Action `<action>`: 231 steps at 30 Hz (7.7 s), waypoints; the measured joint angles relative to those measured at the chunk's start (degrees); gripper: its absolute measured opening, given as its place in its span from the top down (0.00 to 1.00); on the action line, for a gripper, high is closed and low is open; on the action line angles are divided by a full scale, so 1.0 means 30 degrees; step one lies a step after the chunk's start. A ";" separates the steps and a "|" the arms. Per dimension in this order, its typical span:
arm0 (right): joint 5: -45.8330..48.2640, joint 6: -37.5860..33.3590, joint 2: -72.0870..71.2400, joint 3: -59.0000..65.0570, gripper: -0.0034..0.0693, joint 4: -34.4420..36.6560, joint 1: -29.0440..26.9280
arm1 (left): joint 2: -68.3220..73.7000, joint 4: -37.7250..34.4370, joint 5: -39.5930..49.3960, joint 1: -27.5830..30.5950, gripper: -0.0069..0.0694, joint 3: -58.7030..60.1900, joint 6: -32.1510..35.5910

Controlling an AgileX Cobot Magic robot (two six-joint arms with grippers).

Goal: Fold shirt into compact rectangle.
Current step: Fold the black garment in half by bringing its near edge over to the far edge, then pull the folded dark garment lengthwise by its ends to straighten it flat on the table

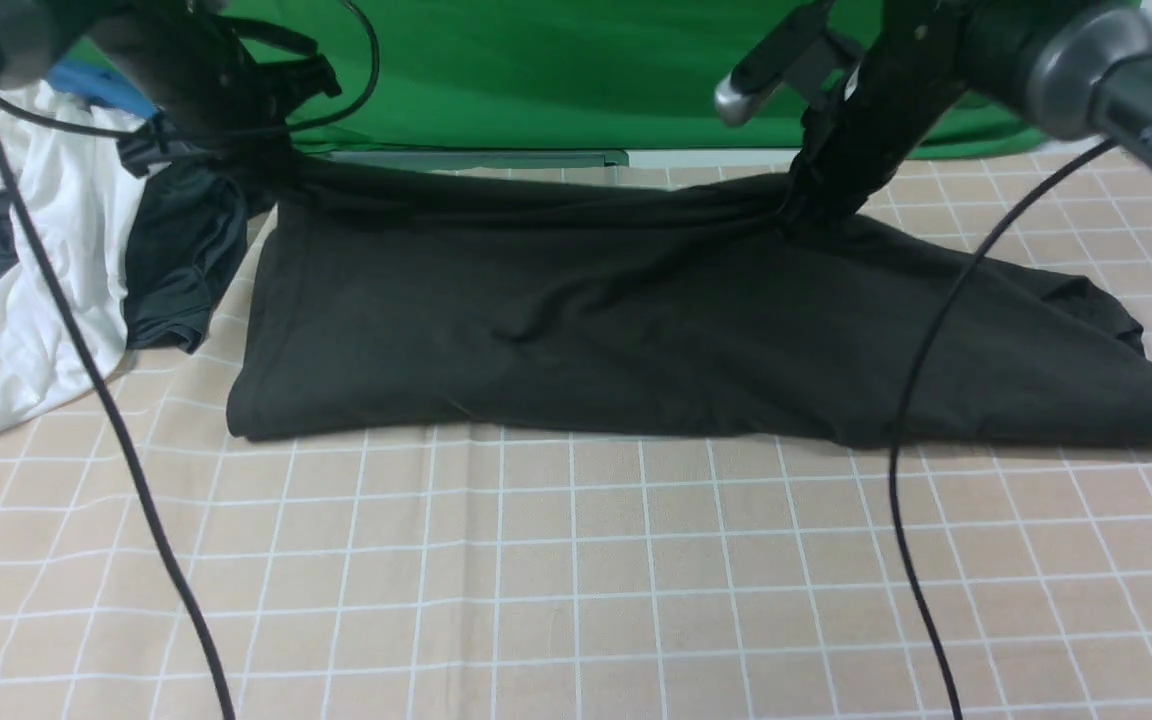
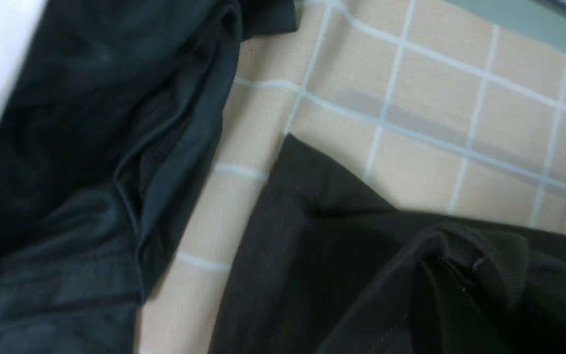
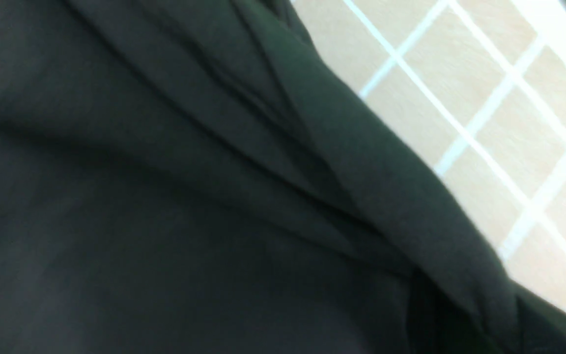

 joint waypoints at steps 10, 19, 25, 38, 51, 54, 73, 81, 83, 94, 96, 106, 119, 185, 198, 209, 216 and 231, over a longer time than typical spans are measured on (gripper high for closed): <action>-0.3479 0.0055 0.1808 -0.0326 0.61 -0.0065 0.0000 | 0.1049 0.1698 -0.1982 0.0020 0.64 -0.0123 -0.0052; 0.0692 0.2803 -0.0641 -0.2204 0.55 -0.2285 0.0000 | -0.0793 0.0379 -0.0733 -0.0060 0.54 -0.0211 0.2558; 0.4383 0.3848 -0.2646 -0.2411 0.87 -0.1765 0.0000 | -0.0798 -0.1584 0.0075 -0.1708 0.86 -0.0271 0.5474; 0.6804 0.3498 -0.2907 -0.2411 0.90 0.0389 -0.0036 | 0.3065 -0.1387 -0.1260 -0.4191 0.89 -0.0251 0.5760; 0.6824 0.3501 -0.3348 -0.2377 0.90 0.2212 -0.0036 | 0.2999 0.0830 -0.4312 -0.2059 0.89 -0.1379 0.3924; 0.6807 0.3559 -0.4201 -0.2095 0.90 0.2259 -0.0057 | 0.1677 0.0474 -0.1170 -0.1155 0.89 -0.1731 0.4974; 0.5961 0.3640 -1.1043 0.8426 0.90 0.2360 -0.0127 | -0.2965 0.1098 0.4017 -0.0184 0.82 0.6531 0.5585; 0.5492 0.3403 -1.1058 0.8503 0.90 0.3326 -0.0127 | -0.2220 0.1036 0.3513 -0.0184 0.41 0.6635 0.5474; 0.5316 0.3298 -1.1058 0.8503 0.90 0.3516 -0.0127 | -0.2000 0.0890 0.3513 -0.0184 0.32 0.6635 0.5474; 0.5126 0.3017 -1.1058 0.8503 0.90 0.3884 -0.0127 | -0.1168 -0.0888 0.3638 -0.0164 0.42 0.6635 0.5474; 0.5126 0.2999 -1.1058 0.8503 0.90 0.3900 -0.0127 | -0.1168 -0.1102 0.3712 -0.0164 0.58 0.6635 0.5474; 0.5126 0.2999 -1.1058 0.8503 0.90 0.3948 -0.0127 | -0.2534 -0.0017 0.3784 -0.0181 0.86 0.6752 0.5474; 0.4696 0.2505 -1.1058 0.8503 0.90 0.3948 -0.0127 | -0.5200 0.3061 0.3784 -0.0181 0.86 1.0793 0.2859; 0.0189 0.0500 -0.3158 0.5055 0.87 0.4386 -0.4028 | -0.2828 0.1738 0.3008 -0.2096 0.88 0.9870 0.4487; -0.2790 0.2244 -0.1730 0.4809 0.49 0.2431 -0.4204 | -0.2902 0.2162 0.3157 -0.2096 0.88 0.9492 0.4353; -0.2123 0.1305 -0.4425 0.3665 0.89 0.6567 -0.2393 | -0.4776 0.0625 0.0796 -0.2079 0.88 0.8877 0.3977; -0.3395 0.0211 -0.2751 0.3665 0.90 0.8300 0.0037 | -0.3699 -0.1015 0.0950 -0.2096 0.88 0.8897 0.5159; -0.9888 -0.0013 0.0904 0.3702 0.89 0.7653 0.0774 | -0.2889 0.3207 -0.0086 -0.1300 0.88 0.9055 0.1993</action>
